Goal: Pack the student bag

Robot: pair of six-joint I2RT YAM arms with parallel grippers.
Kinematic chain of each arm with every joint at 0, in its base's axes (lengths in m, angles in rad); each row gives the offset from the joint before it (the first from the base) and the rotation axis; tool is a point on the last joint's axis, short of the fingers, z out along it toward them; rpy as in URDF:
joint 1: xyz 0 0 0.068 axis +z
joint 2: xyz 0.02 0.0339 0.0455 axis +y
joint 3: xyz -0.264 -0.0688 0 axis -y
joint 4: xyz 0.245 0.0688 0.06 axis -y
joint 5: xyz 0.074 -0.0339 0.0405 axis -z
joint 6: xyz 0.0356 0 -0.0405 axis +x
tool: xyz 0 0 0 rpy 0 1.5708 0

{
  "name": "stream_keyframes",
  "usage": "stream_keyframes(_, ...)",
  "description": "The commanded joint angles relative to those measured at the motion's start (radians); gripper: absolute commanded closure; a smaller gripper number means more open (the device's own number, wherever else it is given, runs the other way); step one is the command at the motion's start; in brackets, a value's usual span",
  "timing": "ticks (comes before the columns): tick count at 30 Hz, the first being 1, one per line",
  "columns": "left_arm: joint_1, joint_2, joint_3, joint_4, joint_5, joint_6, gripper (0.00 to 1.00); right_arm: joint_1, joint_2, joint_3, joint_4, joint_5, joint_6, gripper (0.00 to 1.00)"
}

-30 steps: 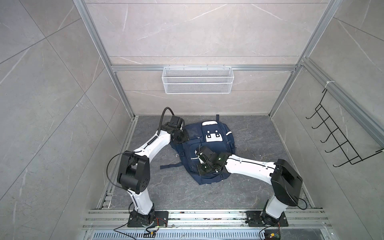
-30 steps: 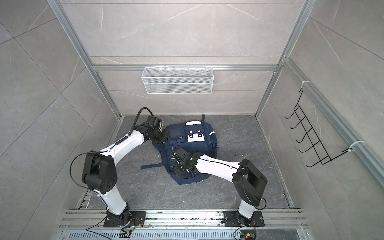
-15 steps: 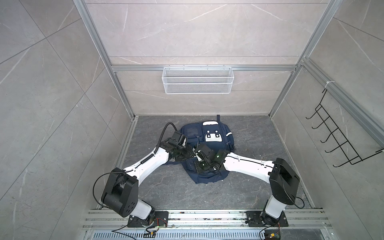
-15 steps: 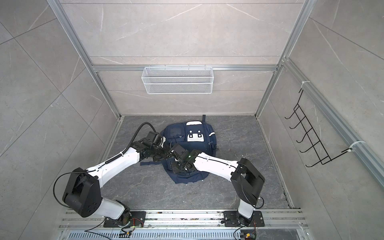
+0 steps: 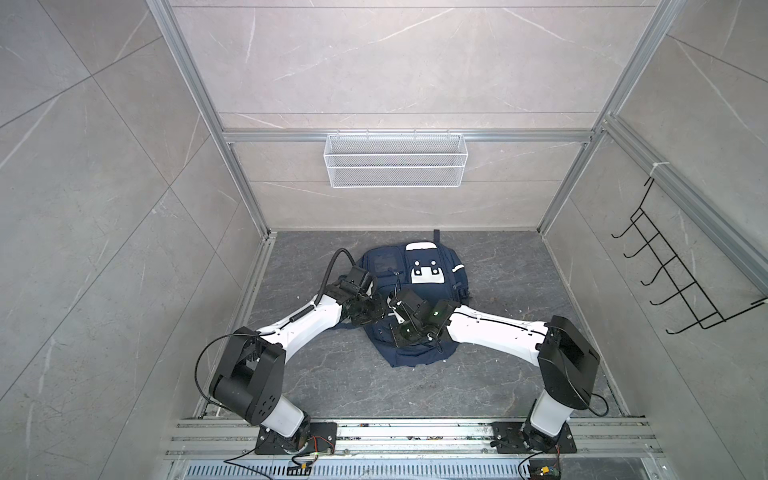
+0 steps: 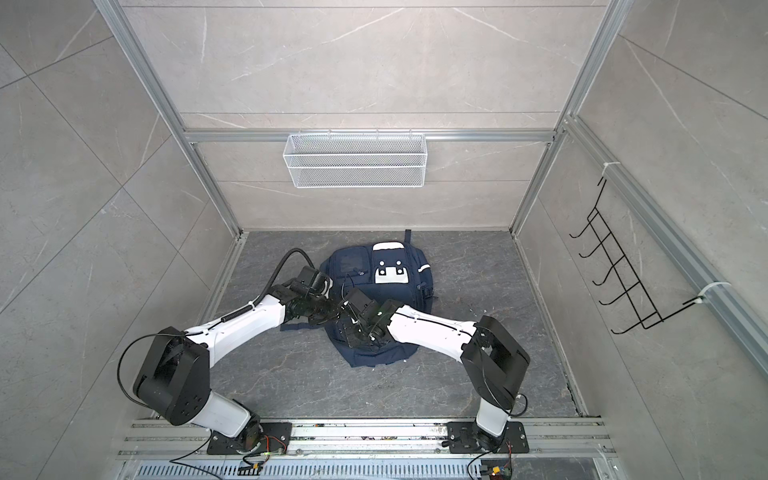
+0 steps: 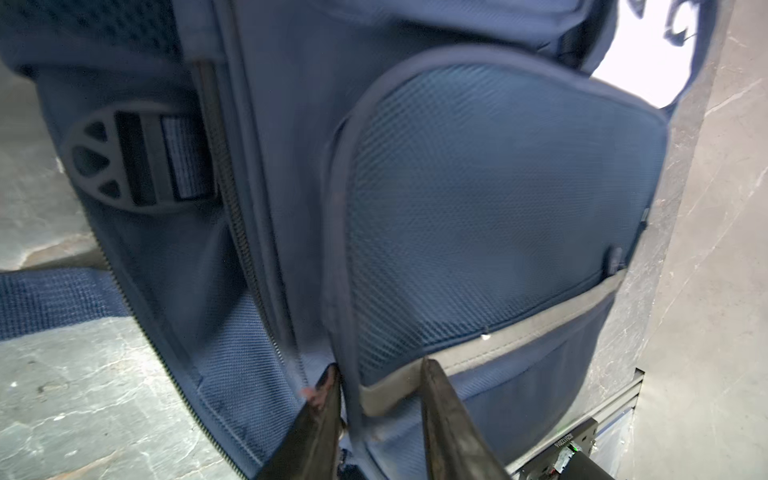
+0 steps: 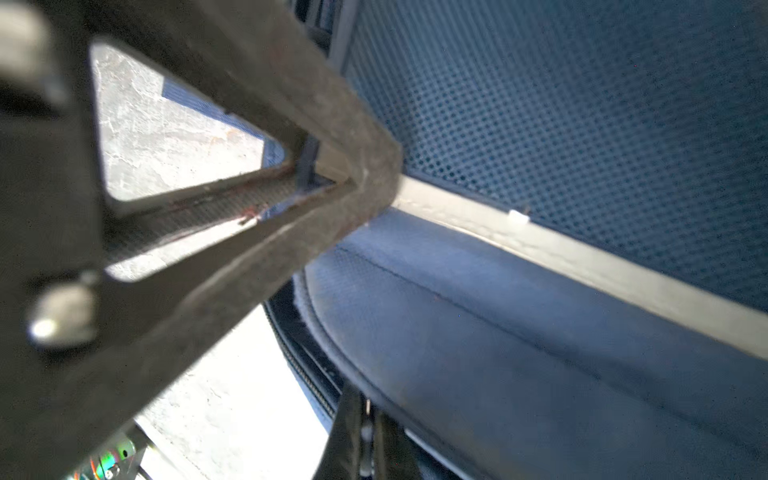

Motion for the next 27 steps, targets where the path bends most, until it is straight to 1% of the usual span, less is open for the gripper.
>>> stream_keyframes(1, -0.007, -0.038, -0.02, 0.033, 0.021, -0.017, 0.64, 0.004, -0.039, -0.011, -0.003, 0.011, -0.003, 1.0)
stream_keyframes(5, -0.007, -0.05, -0.037, 0.042, 0.018, -0.025, 0.63, 0.005, -0.043, -0.011, -0.005, 0.014, -0.003, 1.0)
stream_keyframes(7, -0.007, -0.046, -0.044, 0.057, 0.019, -0.027, 0.64, 0.005, -0.044, -0.011, -0.004, 0.011, -0.003, 1.0)
stream_keyframes(8, -0.007, -0.039, -0.042, 0.061, 0.022, -0.028, 0.68, 0.005, -0.042, -0.01, -0.004, 0.008, -0.004, 1.0)
stream_keyframes(12, -0.007, -0.023, -0.021, 0.072, 0.026, -0.026, 0.97, 0.004, -0.049, -0.012, -0.019, 0.023, -0.003, 1.0)
stream_keyframes(13, -0.006, -0.022, -0.008, 0.058, 0.014, -0.017, 1.0, 0.005, -0.055, -0.017, -0.026, 0.034, -0.002, 1.0)
stream_keyframes(17, 0.022, -0.023, 0.043, -0.01, -0.031, 0.044, 1.0, -0.001, -0.092, -0.052, -0.054, 0.069, -0.006, 1.0)
stream_keyframes(21, 0.106, -0.032, 0.041, -0.023, -0.024, 0.075, 1.0, -0.029, -0.148, -0.115, -0.091, 0.105, -0.018, 1.0)
stream_keyframes(23, 0.146, -0.039, 0.037, -0.028, -0.026, 0.09, 1.0, -0.074, -0.192, -0.166, -0.106, 0.119, -0.027, 1.0)
stream_keyframes(27, 0.216, -0.04, 0.037, -0.03, -0.025, 0.11, 1.0, -0.24, -0.288, -0.282, -0.121, 0.095, -0.051, 1.0)
